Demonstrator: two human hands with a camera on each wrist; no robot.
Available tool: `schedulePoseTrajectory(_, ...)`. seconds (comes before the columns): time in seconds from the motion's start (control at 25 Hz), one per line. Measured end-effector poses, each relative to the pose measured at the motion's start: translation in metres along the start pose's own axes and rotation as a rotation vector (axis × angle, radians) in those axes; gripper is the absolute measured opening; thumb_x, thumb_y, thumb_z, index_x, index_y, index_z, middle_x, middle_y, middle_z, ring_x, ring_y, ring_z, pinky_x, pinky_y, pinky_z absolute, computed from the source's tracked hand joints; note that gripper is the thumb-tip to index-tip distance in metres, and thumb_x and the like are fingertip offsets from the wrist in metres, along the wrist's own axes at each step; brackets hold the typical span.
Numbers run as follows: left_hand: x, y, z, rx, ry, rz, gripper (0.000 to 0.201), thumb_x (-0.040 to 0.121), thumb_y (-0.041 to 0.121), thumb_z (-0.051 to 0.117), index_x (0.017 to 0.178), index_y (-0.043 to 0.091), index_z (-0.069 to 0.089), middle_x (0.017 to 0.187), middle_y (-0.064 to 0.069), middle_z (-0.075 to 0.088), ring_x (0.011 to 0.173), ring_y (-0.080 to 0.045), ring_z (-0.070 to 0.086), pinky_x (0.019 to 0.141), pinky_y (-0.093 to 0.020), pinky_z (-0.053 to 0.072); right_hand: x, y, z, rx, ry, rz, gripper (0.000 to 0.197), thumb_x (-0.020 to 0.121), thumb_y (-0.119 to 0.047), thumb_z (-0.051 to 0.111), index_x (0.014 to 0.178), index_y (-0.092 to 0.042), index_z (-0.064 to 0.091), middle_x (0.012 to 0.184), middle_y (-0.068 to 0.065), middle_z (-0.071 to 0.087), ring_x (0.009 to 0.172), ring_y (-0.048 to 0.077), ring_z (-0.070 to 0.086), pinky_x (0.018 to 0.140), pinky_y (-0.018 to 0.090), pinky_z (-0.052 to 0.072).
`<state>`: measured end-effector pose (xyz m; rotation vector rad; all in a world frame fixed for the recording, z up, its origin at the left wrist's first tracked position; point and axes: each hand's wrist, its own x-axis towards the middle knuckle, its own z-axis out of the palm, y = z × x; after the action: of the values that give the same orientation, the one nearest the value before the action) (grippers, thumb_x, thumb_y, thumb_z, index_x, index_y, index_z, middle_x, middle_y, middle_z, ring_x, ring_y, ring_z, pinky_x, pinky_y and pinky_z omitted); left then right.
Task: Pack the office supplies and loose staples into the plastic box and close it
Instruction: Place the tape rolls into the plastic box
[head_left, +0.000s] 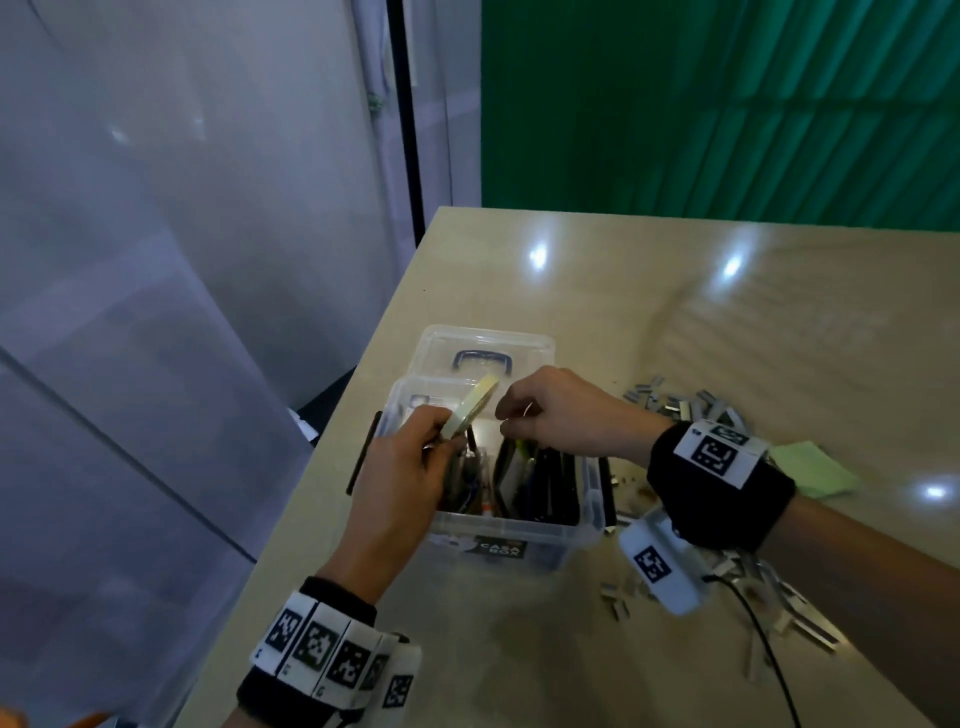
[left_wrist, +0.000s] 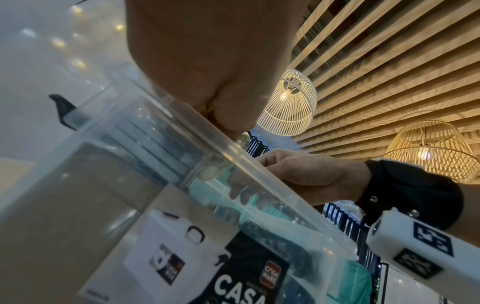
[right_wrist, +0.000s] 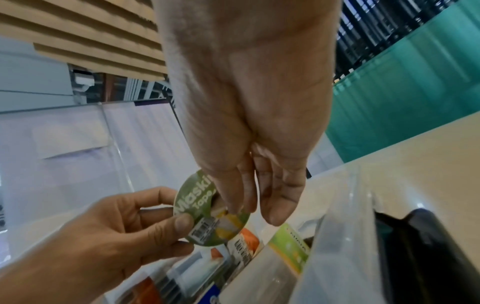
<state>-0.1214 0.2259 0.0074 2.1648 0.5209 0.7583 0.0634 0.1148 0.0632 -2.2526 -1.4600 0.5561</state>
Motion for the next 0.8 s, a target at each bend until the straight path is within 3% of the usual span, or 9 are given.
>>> schedulePoseTrajectory(0.08,0.001,0.002,-0.002,-0.016,-0.007,0.009,0.010,0.098,0.019,0.061,0.105,0.024,0.066,0.085,0.005,0.067,0.077,-0.014,0.065,0.065,-0.035,0.056,-0.010,0.008,-0.005,0.012,0.008,-0.016,0.019,0.094,-0.020,0.067,0.109,-0.015,0.077,0.100,-0.005,0.073,0.083,0.002,0.064,0.067,0.005,0.043)
schedulePoseTrajectory(0.24,0.008,0.014,-0.005,-0.096,0.011,0.037,0.011,0.098,0.024,0.061,0.108,0.026,0.066,0.084,0.003,0.069,0.074,-0.019,0.068,0.061,-0.039,0.058,-0.030,0.038,-0.026,0.057,0.130,0.034,0.016,0.091,-0.012,0.070,0.104,-0.016,0.080,0.095,-0.006,0.076,0.085,0.003,0.069,0.077,0.017,0.053)
schedulePoseTrajectory(0.44,0.003,0.030,0.018,-0.123,0.004,0.051,0.005,0.096,0.025,0.064,0.100,0.021,0.064,0.075,0.003,0.064,0.066,-0.013,0.063,0.055,-0.024,0.054,-0.040,0.050,-0.023,0.048,0.143,0.043,0.016,0.088,-0.011,0.073,0.100,-0.020,0.080,0.089,-0.012,0.074,0.081,-0.002,0.067,0.074,0.017,0.052)
schedulePoseTrajectory(0.56,0.001,0.028,0.030,-0.128,0.008,0.049,0.003,0.095,0.020,0.066,0.096,0.018,0.064,0.072,0.004,0.062,0.063,-0.012,0.059,0.051,-0.014,0.046,-0.040,0.050,-0.019,0.031,0.119,0.035,0.018,0.086,-0.010,0.073,0.099,-0.020,0.080,0.087,-0.011,0.074,0.082,0.003,0.068,0.079,0.027,0.056)
schedulePoseTrajectory(0.64,0.002,0.026,0.030,-0.134,0.001,0.032,0.006,0.097,0.021,0.064,0.102,0.019,0.064,0.075,0.005,0.063,0.064,-0.011,0.060,0.052,-0.013,0.046,-0.040,0.050,-0.019,0.063,0.142,0.037,0.022,0.086,-0.010,0.076,0.106,-0.018,0.078,0.090,-0.008,0.075,0.083,0.005,0.068,0.083,0.032,0.057)
schedulePoseTrajectory(0.8,0.003,0.022,0.028,-0.097,-0.069,0.052,0.014,0.101,0.021,0.055,0.114,0.024,0.062,0.082,0.010,0.063,0.075,-0.006,0.059,0.062,-0.018,0.049,-0.038,0.039,-0.019,0.259,0.213,0.035,0.057,0.081,-0.019,0.083,0.132,-0.027,0.060,0.102,-0.003,0.070,0.088,0.012,0.069,0.083,0.030,0.056)
